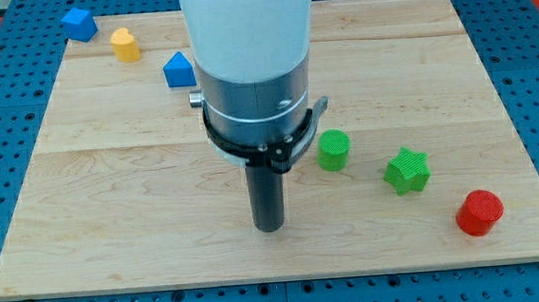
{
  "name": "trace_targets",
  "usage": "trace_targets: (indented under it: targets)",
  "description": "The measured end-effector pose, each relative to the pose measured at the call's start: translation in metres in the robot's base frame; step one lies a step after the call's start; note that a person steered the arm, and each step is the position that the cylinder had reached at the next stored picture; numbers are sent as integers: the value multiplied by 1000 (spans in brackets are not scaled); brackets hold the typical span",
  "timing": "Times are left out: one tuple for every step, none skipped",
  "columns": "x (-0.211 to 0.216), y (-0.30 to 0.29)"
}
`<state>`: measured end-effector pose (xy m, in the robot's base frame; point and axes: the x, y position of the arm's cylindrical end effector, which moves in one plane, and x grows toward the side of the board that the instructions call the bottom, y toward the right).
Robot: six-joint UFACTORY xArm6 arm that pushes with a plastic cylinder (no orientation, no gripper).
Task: Slide the red star closer to green star
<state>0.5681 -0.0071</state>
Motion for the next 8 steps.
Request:
trace_targets:
  targets:
    - [-1, 98]
    - [22, 146]
    - [50, 141]
    - [51, 146]
    - [50, 212]
    - [50, 248]
    - [49, 256]
    - [41, 247]
